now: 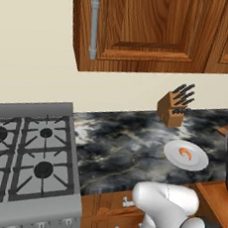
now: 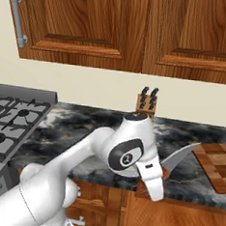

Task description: Pick up the knife from the drawer and place it on the cutting board. Then place the meat from the plate to the cutting board.

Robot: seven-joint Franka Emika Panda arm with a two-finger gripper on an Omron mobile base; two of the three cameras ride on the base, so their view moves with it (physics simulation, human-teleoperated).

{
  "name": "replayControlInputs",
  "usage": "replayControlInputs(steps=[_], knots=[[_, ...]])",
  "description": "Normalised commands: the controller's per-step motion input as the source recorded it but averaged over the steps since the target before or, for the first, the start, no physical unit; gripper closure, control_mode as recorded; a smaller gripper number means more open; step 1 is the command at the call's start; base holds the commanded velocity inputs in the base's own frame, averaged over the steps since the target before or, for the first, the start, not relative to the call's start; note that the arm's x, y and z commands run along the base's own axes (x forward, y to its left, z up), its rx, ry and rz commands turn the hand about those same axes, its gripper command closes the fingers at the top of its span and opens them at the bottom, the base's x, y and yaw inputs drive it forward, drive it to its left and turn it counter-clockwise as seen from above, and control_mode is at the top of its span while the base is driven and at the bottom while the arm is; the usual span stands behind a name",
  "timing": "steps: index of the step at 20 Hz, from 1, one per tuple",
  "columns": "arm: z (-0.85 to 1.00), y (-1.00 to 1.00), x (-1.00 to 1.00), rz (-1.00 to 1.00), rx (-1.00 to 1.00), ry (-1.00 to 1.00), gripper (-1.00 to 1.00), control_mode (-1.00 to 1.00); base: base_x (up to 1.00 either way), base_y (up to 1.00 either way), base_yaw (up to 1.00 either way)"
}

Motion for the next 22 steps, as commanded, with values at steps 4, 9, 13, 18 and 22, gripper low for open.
replayControlInputs(steps=[4,9,13,18,22], knots=[[0.27,-0.07,0.95,0.00,0.01,0.09,1.00,-1.00,0.00,0.00,0.00],[0.19,-0.27,0.83,0.00,0.05,0.06,1.00,-1.00,0.00,0.00,0.00],[0.08,-0.42,0.34,0.01,0.04,0.00,1.00,-1.00,0.00,0.00,0.00],[0.01,-0.53,0.26,0.03,0.06,0.01,1.00,-1.00,0.00,0.00,0.00],[-0.08,-0.07,0.14,0.01,0.01,0.01,1.00,-1.00,0.00,0.00,0.00]])
